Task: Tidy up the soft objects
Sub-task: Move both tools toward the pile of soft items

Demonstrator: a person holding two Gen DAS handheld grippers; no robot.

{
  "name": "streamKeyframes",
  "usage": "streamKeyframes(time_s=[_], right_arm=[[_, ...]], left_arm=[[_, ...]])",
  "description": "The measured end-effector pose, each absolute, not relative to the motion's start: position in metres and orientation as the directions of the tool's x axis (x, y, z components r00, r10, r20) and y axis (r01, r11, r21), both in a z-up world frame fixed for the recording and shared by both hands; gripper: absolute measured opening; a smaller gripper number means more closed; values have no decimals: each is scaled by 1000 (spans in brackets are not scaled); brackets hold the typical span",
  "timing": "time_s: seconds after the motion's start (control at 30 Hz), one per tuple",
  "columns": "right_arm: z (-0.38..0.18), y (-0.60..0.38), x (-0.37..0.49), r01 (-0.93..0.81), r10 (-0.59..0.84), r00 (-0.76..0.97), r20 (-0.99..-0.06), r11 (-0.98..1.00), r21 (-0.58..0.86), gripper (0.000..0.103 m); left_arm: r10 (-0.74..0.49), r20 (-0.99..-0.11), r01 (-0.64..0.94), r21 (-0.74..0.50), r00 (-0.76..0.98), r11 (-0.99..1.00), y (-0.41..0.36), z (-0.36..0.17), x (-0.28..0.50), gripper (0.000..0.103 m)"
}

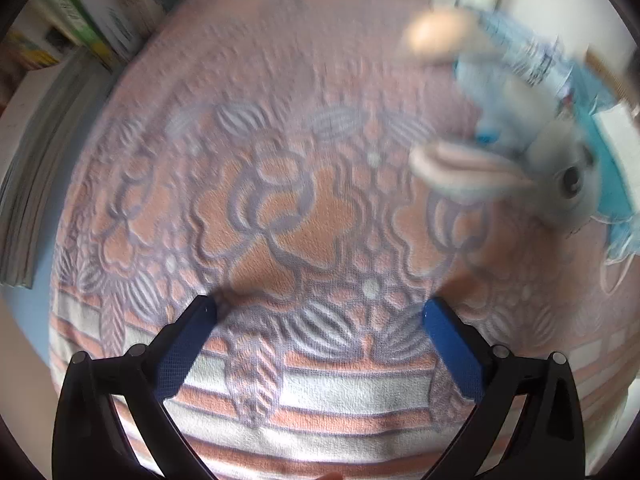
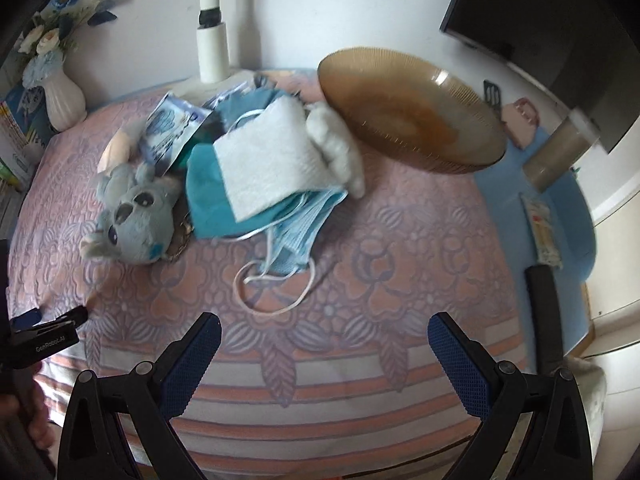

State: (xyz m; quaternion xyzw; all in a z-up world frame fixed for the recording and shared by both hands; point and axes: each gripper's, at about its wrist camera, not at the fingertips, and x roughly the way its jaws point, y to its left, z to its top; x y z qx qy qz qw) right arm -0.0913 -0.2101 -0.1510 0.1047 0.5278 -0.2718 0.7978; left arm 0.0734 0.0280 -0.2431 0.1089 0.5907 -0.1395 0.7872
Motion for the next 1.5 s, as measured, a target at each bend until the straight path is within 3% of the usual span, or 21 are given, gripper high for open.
streamKeyframes(time_s=[0.33, 0.53, 0.7, 1.03, 1.17, 1.27, 1.5], right_arm=[[-158, -213, -76, 538, -284, 324, -903, 840, -71, 103], [-143, -234, -70, 570, -275, 354, -894, 821, -27, 103], [-128, -255, -61, 562, -244, 392, -887, 827, 22, 102], [-133, -298, -36, 497, -136, 413, -901, 862, 97, 68], [-145, -310, -19, 476, -107, 407, -907, 873, 110, 43], [-151, -318, -10, 469, -95, 418, -904, 874, 125, 40], [-160, -326, 11, 446, -39, 436, -899, 877, 178, 40]], left_arm=[[-80, -957, 385, 35, 278, 922, 30, -239, 73, 102], [-226, -907, 464, -39, 354, 885, 16, -179, 89, 102], [-328, -890, 519, -127, 316, 845, -7, -167, 101, 102], [-310, -895, 512, -112, 321, 852, -71, -158, 71, 93], [-285, -903, 467, -109, 323, 877, -83, -164, 74, 80], [-264, -904, 433, -102, 335, 896, -84, -164, 74, 74], [-245, -910, 412, -92, 336, 907, -96, -168, 72, 73]])
